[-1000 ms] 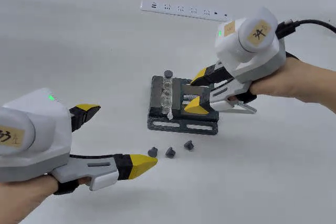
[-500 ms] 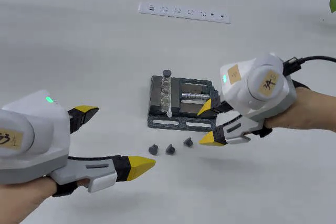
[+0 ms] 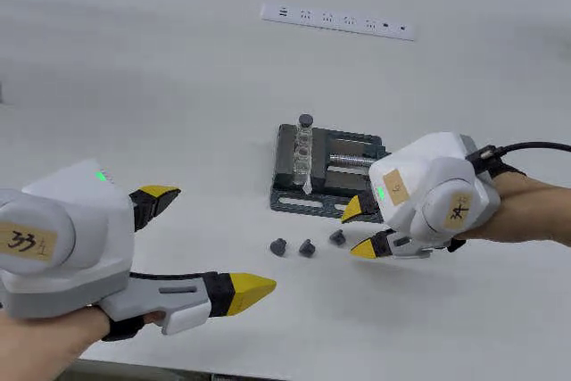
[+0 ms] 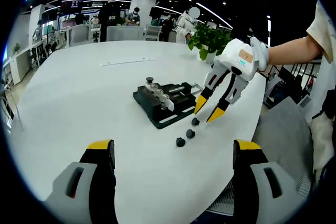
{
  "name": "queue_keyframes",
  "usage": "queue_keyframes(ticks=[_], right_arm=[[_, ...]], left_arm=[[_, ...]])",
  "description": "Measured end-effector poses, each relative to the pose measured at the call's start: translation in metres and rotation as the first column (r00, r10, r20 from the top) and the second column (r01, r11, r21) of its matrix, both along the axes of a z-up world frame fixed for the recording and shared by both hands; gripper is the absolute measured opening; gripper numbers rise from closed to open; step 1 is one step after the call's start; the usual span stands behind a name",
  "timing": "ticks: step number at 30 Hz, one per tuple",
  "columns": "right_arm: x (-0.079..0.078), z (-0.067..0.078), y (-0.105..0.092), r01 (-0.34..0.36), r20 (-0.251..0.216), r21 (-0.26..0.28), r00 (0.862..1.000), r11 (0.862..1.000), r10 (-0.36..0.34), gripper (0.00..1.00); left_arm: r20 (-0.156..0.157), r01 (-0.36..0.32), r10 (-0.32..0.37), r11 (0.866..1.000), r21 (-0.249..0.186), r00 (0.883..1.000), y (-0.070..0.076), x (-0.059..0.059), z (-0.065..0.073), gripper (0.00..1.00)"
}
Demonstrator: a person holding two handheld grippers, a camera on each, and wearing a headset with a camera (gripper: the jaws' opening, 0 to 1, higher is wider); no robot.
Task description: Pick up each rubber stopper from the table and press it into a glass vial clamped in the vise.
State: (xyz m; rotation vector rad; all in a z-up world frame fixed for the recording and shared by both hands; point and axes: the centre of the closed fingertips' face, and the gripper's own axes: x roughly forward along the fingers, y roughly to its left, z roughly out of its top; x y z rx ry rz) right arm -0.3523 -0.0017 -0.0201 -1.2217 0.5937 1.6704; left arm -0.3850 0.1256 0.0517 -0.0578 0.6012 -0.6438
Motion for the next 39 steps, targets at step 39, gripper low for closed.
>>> queue_keyframes(ticks=[39], right_arm=[[0.0012,-0.0063,0.0066,-0.092,0.04,-0.011,0.995,0.996,0.092,0.07]], left_arm=[[-0.021,-0.005,0.005,1.0,-0.021,1.0,-0.0077,-0.0011,-0.0049,0.92]])
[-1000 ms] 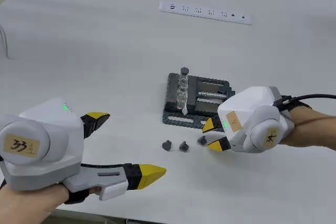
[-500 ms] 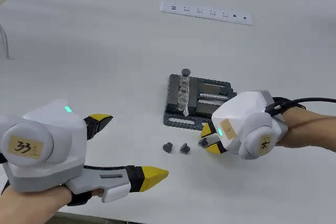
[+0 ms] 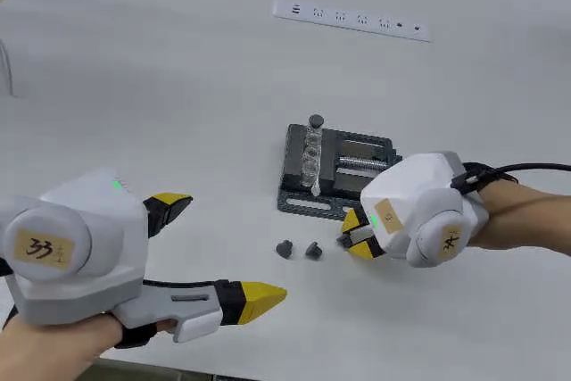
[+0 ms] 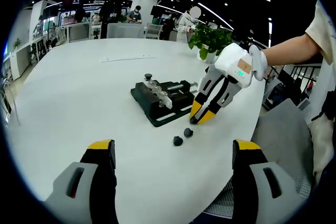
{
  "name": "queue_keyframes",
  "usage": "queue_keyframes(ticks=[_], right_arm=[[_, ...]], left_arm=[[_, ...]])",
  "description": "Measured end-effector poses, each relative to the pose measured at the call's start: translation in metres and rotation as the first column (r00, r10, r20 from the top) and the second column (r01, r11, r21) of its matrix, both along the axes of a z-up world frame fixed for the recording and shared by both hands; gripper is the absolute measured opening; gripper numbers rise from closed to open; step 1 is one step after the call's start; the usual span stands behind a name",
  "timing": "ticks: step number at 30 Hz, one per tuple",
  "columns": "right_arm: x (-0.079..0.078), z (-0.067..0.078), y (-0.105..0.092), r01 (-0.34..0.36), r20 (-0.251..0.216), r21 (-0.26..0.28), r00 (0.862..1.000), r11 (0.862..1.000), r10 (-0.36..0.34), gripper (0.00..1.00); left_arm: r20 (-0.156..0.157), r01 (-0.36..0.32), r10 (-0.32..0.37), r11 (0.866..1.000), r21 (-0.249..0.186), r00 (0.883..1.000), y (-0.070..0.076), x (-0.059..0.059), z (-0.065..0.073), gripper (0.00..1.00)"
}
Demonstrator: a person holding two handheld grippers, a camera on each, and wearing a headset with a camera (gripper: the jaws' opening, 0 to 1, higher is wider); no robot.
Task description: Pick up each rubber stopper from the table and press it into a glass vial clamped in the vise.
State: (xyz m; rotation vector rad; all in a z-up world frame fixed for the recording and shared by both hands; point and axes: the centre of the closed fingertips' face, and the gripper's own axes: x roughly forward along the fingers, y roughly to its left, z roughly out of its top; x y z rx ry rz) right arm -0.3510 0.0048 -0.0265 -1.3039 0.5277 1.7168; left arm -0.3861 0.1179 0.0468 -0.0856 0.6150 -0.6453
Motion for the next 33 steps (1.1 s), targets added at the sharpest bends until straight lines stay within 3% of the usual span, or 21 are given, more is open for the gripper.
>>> queue_keyframes(ticks=[8,12,17,21,22,24,29,33], right_arm=[[0.005,0.023,0.009,0.094,-0.011,0.098,0.996,0.991,-0.094,0.06],[0.01,0.042,0.014,0.152,-0.009,0.166,0.988,0.974,-0.152,0.06],[0.017,0.066,0.015,0.164,0.041,0.23,0.983,0.959,-0.178,0.06],[0.02,0.089,0.017,0.18,0.067,0.286,0.976,0.941,-0.206,0.06],[0.024,0.098,0.019,0.177,0.098,0.319,0.971,0.931,-0.218,0.06],[0.024,0.108,0.02,0.173,0.116,0.336,0.968,0.926,-0.223,0.06],[0.022,0.139,0.024,0.145,0.179,0.4,0.956,0.905,-0.232,0.06],[0.019,0.164,0.027,0.119,0.225,0.447,0.944,0.886,-0.241,0.06]], left_arm=[[0.003,0.002,-0.001,0.999,-0.032,1.0,-0.002,0.005,0.007,0.89],[0.003,0.013,-0.013,0.999,-0.043,1.0,-0.006,0.007,0.011,0.88],[-0.012,0.013,-0.014,0.994,-0.105,1.0,-0.01,0.013,0.02,0.85],[-0.003,0.009,-0.01,0.993,-0.116,1.0,-0.008,0.022,0.027,0.87],[-0.009,0.008,-0.01,0.989,-0.149,1.0,-0.01,0.025,0.032,0.86],[-0.005,0.007,-0.008,0.983,-0.186,1.0,-0.012,0.031,0.04,0.86],[0.021,0.039,-0.035,0.975,-0.218,0.999,-0.015,0.045,0.057,0.84],[0.031,0.081,-0.075,0.943,-0.322,0.997,-0.028,0.053,0.081,0.75]])
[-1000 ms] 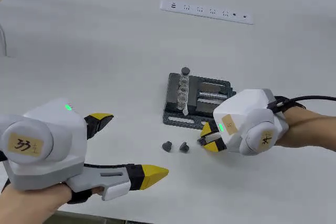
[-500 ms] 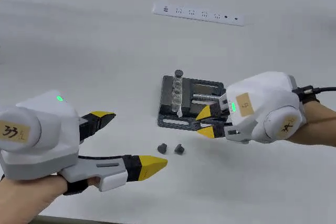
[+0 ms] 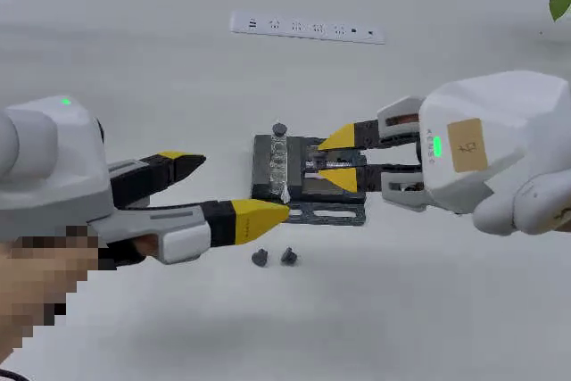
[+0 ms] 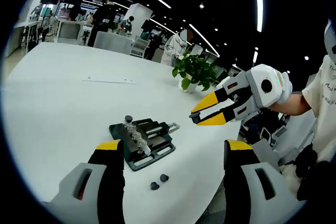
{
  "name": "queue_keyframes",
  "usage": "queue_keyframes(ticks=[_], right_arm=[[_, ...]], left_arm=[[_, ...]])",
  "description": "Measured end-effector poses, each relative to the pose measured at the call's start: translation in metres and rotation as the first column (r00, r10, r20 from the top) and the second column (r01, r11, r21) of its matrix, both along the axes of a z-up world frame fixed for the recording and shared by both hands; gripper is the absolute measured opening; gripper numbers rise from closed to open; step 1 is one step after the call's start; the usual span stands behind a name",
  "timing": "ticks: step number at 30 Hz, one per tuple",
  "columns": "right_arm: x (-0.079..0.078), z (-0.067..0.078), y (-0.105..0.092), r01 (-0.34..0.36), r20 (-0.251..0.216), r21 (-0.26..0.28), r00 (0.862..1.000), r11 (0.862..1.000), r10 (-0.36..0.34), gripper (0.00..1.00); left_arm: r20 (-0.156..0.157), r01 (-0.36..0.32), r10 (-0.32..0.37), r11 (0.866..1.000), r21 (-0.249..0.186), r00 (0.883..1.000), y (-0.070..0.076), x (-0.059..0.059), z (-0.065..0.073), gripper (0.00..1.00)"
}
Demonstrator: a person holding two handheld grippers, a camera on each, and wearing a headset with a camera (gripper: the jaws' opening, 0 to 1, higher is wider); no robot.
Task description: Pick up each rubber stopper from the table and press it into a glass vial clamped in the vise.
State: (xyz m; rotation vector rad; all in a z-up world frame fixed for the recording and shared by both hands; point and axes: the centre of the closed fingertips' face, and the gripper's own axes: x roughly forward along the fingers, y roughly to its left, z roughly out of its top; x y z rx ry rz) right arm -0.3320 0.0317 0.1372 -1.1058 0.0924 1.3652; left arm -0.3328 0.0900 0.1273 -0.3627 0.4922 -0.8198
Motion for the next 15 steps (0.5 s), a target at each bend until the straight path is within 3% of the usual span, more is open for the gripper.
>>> queue_keyframes(ticks=[3,8,11,13,15], right_arm=[[-0.003,0.014,0.001,-0.002,0.027,0.02,1.0,1.0,0.002,0.06],[-0.008,0.032,0.002,0.001,0.064,0.049,0.998,0.999,-0.004,0.06],[-0.009,0.037,0.0,0.006,0.085,0.056,0.996,0.998,-0.01,0.06],[-0.01,0.039,-0.001,0.011,0.09,0.066,0.996,0.998,-0.017,0.06],[-0.012,0.04,-0.002,0.016,0.093,0.07,0.995,0.997,-0.022,0.06]], left_arm=[[0.002,0.015,-0.015,0.998,-0.061,1.0,-0.008,0.005,0.014,0.68],[0.0,0.067,-0.068,0.993,-0.097,0.998,-0.024,0.007,0.025,0.6],[-0.007,0.107,-0.109,0.982,-0.158,0.994,-0.036,0.004,0.035,0.52],[-0.003,0.135,-0.138,0.976,-0.173,0.99,-0.043,0.002,0.039,0.46],[-0.029,0.136,-0.147,0.963,-0.232,0.989,-0.048,0.001,0.045,0.42]])
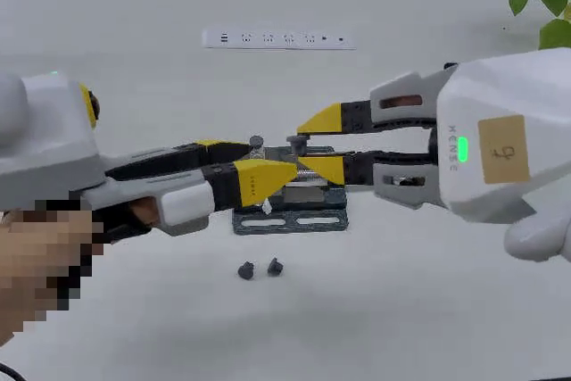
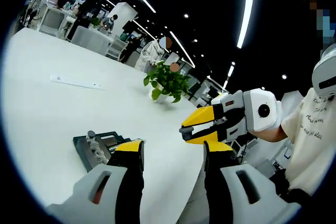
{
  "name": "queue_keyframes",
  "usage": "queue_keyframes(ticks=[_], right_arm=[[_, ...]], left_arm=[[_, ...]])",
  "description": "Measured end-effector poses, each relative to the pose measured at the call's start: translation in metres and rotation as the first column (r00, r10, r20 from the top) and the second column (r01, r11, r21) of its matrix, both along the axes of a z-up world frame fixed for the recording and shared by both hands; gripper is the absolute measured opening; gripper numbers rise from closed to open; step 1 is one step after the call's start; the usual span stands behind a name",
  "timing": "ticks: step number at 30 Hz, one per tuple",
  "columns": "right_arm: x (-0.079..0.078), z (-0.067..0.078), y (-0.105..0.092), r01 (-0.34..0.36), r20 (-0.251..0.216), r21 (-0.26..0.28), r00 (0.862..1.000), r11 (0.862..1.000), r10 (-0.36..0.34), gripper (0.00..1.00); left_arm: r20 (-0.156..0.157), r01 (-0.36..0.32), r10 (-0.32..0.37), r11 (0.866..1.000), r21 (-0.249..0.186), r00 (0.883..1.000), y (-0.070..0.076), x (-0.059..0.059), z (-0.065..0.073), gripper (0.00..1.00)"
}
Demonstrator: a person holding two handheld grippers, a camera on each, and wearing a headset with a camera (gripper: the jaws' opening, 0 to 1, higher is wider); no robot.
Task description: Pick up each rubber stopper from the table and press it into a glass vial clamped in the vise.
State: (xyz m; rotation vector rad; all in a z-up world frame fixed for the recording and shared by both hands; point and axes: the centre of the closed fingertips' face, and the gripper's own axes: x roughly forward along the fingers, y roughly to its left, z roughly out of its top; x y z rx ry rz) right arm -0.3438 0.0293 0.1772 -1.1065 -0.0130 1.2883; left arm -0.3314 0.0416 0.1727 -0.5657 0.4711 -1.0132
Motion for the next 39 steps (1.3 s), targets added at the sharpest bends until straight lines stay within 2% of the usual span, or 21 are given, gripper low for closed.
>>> queue_keyframes(ticks=[1,3,4,5,9,12,15,25,32,36,39], right_arm=[[-0.001,0.0,0.0,0.002,0.001,0.002,1.0,1.0,-0.002,0.06],[-0.003,0.001,-0.001,0.004,0.006,0.003,1.0,1.0,-0.004,0.06],[-0.004,0.002,-0.001,0.005,0.008,0.004,1.0,1.0,-0.005,0.06],[-0.004,0.002,-0.001,0.006,0.01,0.005,1.0,1.0,-0.006,0.06],[-0.005,0.006,-0.001,0.013,0.016,0.019,1.0,1.0,-0.013,0.06],[-0.004,0.008,-0.002,0.017,0.017,0.024,1.0,1.0,-0.018,0.06],[-0.004,0.01,-0.001,0.018,0.019,0.031,1.0,0.999,-0.018,0.06],[-0.008,0.011,0.0,0.006,0.035,0.031,0.999,0.999,-0.007,0.06],[-0.011,0.01,-0.001,-0.003,0.033,0.025,0.999,1.0,0.002,0.06],[-0.014,0.009,0.0,-0.014,0.035,0.022,0.999,1.0,0.013,0.06],[-0.015,0.007,0.0,-0.017,0.041,0.012,0.999,1.0,0.016,0.06]], left_arm=[[-0.002,0.008,-0.008,1.0,-0.012,1.0,-0.002,0.0,0.002,0.39],[0.015,0.031,-0.03,0.999,-0.022,0.999,-0.005,-0.002,0.006,0.34],[-0.004,0.046,-0.046,0.997,-0.062,0.999,-0.009,-0.004,0.011,0.31],[-0.008,0.055,-0.056,0.996,-0.075,0.998,-0.011,-0.005,0.012,0.28],[-0.012,0.083,-0.084,0.992,-0.097,0.996,-0.016,-0.009,0.016,0.18],[-0.014,0.097,-0.099,0.99,-0.102,0.995,-0.019,-0.011,0.016,0.14],[-0.025,0.096,-0.1,0.987,-0.127,0.995,-0.02,-0.012,0.018,0.12],[-0.049,0.105,-0.114,0.983,-0.154,0.992,-0.022,-0.016,0.018,0.05],[-0.09,0.11,-0.128,0.978,-0.18,0.988,-0.022,-0.018,0.016,0.04],[-0.131,0.113,-0.142,0.972,-0.207,0.981,-0.021,-0.021,0.015,0.04],[-0.136,0.107,-0.136,0.974,-0.202,0.981,-0.022,-0.022,0.013,0.03]])
